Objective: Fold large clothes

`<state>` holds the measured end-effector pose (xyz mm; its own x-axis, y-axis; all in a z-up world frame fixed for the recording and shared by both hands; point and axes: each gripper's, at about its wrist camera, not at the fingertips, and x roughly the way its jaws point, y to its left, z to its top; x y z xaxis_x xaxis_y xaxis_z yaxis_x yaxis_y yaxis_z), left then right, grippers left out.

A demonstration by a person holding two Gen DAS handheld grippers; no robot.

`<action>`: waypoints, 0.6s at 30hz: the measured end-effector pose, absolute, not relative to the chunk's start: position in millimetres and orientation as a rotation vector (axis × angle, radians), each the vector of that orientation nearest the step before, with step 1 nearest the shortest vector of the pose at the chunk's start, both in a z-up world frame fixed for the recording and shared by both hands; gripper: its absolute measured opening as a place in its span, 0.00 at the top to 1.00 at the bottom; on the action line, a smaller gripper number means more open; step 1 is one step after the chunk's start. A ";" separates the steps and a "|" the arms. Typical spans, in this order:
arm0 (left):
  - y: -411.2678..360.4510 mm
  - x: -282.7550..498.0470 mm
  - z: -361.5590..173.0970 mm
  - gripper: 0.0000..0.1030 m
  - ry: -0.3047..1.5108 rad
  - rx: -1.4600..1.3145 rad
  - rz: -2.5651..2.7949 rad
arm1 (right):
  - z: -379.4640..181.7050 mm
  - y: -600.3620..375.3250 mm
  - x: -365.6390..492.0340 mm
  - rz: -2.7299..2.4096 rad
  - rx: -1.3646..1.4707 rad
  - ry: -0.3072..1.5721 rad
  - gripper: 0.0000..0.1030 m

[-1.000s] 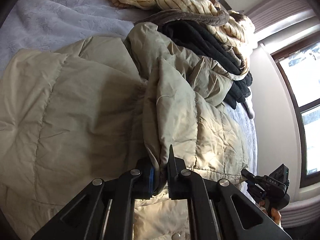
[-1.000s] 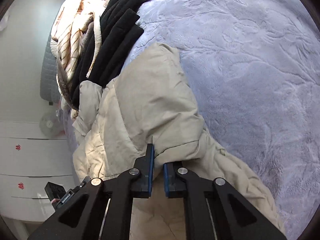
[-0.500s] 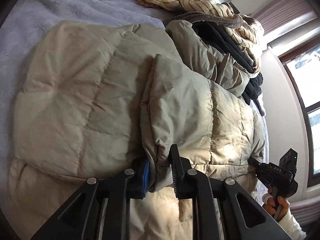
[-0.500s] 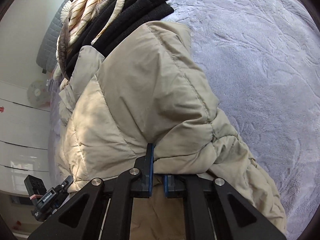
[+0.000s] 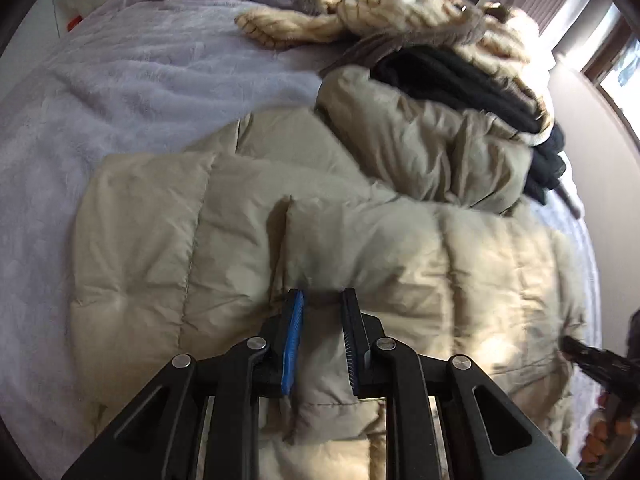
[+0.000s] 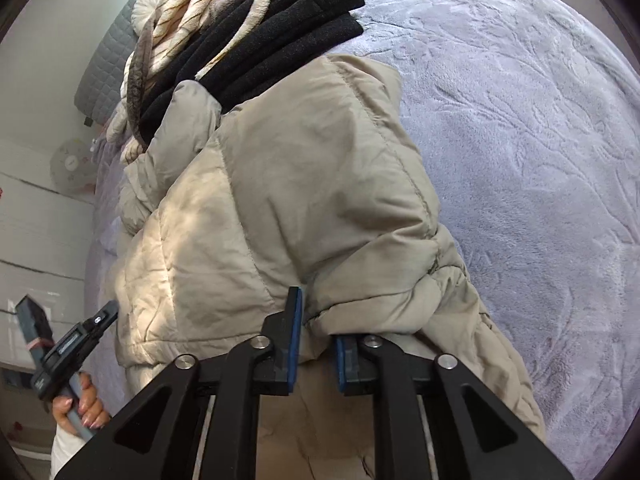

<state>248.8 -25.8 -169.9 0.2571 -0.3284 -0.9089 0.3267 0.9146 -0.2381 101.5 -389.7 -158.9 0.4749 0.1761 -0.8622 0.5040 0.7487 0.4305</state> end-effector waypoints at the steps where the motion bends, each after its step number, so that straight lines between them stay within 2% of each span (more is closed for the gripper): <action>1: -24.8 248.4 -177.7 0.80 1.239 -0.017 -0.450 | -146.1 -386.5 97.7 -0.205 0.688 1.078 0.50; 2: -22.1 247.4 -180.9 0.80 1.233 -0.033 -0.455 | -131.0 -384.1 92.6 -0.174 0.651 1.052 0.37; 5: -16.9 249.3 -182.8 0.80 1.237 -0.055 -0.469 | -92.7 -394.6 79.5 -0.139 0.586 0.918 0.34; 7: -19.3 251.6 -183.9 0.80 1.241 -0.042 -0.471 | -91.7 -425.2 82.4 -0.202 0.666 0.867 0.33; 11: -23.6 249.3 -182.5 0.80 1.241 -0.014 -0.454 | -162.8 -496.2 101.8 -0.261 1.074 0.884 0.33; 13: -24.6 249.8 -182.2 0.80 1.243 -0.013 -0.450 | -197.8 -505.8 118.3 -0.266 1.162 0.936 0.34; 15: -25.5 250.7 -182.0 0.80 1.245 -0.014 -0.451 | -209.5 -505.2 133.5 -0.218 1.191 0.933 0.52; 16: -26.1 250.5 -182.1 0.80 1.244 -0.013 -0.448 | -205.5 -502.1 141.3 -0.186 1.173 0.921 0.79; 18: -28.1 252.0 -183.1 0.80 1.238 -0.005 -0.442 | -189.8 -493.3 155.2 -0.200 1.015 0.927 0.84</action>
